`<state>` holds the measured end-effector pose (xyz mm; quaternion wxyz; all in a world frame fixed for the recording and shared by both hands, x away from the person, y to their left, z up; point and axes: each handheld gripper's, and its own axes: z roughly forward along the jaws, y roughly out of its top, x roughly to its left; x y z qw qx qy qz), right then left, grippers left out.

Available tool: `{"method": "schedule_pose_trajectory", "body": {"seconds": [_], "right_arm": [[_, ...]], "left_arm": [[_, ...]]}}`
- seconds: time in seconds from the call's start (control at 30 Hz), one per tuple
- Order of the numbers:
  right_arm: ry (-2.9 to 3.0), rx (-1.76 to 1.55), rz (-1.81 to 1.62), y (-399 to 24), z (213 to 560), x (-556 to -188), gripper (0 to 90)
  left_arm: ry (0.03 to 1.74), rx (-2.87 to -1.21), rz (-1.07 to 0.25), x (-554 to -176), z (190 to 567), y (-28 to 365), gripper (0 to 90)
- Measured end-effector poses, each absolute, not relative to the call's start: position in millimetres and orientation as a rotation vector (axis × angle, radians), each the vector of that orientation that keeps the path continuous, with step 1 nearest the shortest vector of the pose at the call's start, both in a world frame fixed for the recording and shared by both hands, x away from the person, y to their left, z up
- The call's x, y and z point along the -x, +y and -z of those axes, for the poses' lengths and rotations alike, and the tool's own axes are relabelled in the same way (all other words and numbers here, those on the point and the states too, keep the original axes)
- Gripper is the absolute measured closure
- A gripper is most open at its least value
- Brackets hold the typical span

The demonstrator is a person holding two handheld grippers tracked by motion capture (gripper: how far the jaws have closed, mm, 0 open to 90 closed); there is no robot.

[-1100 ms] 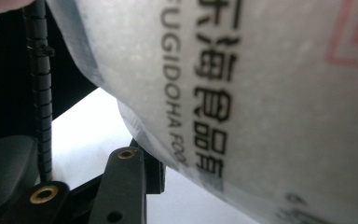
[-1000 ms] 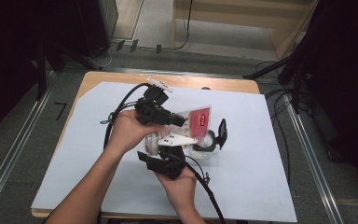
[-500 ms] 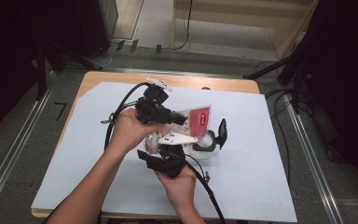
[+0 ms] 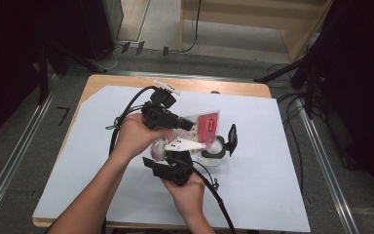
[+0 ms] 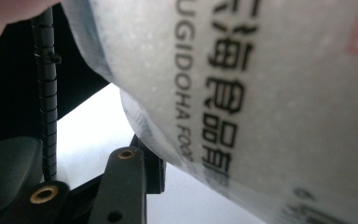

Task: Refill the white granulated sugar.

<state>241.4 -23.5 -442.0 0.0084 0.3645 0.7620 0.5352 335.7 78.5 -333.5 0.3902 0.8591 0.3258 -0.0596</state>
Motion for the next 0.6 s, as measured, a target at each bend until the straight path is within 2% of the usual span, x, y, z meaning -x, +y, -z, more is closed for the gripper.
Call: {"method": "schedule_pose_trajectory", "body": {"seconds": [0.6], "right_arm": [[2.392, -1.126, -1.676, -26.0, 441.7, -242.1, 62.9]], "left_arm": [[0.794, -2.219, 0.184, -339.7, 331.8, 76.1, 82.6]]}}
